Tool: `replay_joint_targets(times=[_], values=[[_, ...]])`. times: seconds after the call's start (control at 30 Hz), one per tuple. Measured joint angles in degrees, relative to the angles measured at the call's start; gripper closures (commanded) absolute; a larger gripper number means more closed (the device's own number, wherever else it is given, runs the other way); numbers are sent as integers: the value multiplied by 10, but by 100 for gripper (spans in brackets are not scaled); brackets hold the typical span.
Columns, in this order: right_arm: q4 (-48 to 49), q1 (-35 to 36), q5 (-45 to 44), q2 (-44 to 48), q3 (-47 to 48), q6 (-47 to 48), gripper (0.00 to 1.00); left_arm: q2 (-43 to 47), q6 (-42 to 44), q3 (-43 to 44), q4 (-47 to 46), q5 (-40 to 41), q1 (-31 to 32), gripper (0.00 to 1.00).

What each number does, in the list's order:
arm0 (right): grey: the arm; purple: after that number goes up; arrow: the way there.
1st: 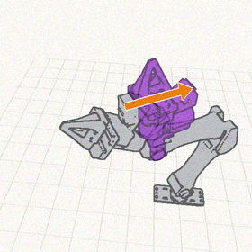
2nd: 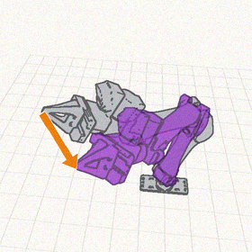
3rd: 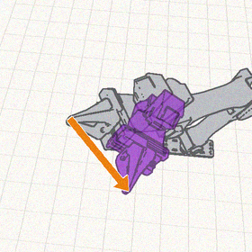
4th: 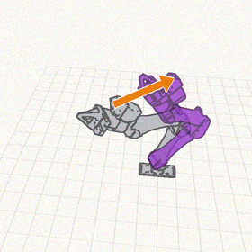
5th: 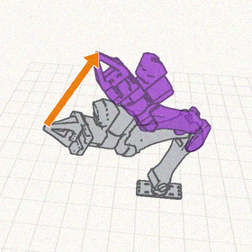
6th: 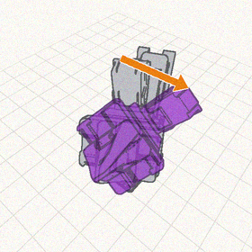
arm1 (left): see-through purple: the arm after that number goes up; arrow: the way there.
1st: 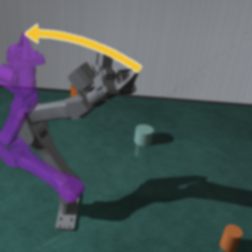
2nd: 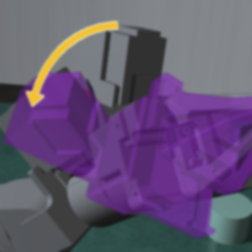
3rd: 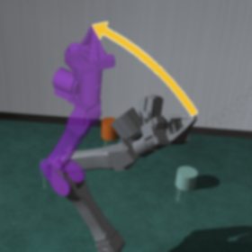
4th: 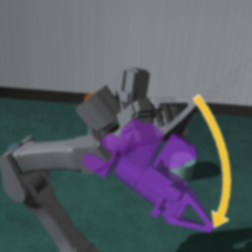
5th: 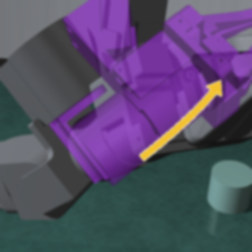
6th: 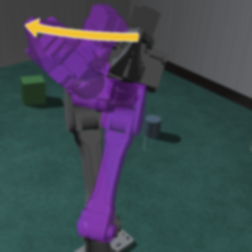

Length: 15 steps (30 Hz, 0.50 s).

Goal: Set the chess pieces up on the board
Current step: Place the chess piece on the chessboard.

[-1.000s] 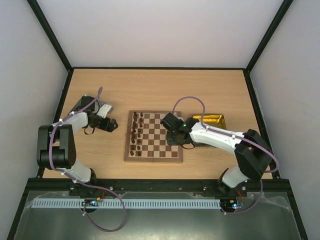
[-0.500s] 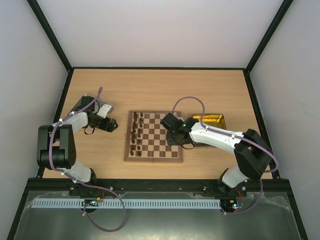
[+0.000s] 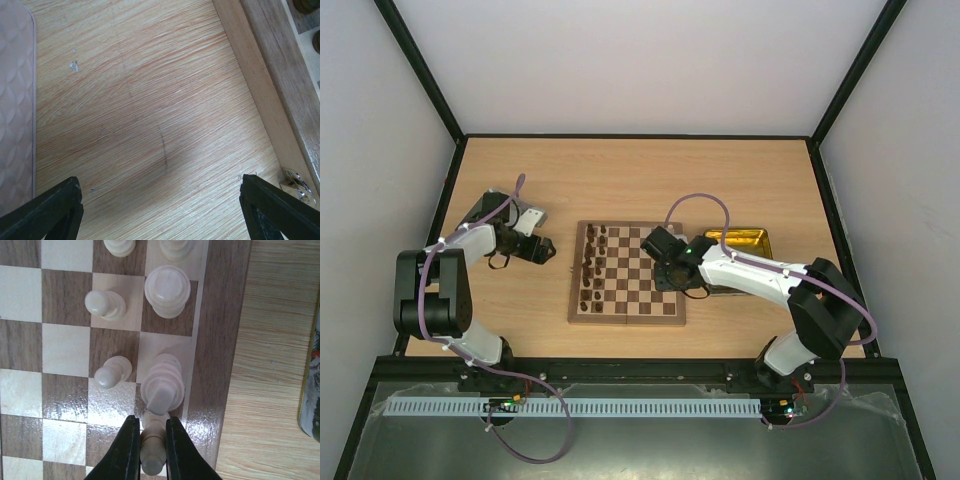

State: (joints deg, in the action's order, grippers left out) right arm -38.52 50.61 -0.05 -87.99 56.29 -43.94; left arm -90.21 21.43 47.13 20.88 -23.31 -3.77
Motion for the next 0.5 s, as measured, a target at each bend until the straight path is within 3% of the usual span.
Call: replay_joint_targets(times=[0.3, 0.5], values=[[3, 0, -2, 0, -10, 0, 92, 0, 0, 0, 0, 0, 0, 14], [8, 0, -2, 0, -12, 0, 82, 0, 0, 0, 0, 0, 0, 14]])
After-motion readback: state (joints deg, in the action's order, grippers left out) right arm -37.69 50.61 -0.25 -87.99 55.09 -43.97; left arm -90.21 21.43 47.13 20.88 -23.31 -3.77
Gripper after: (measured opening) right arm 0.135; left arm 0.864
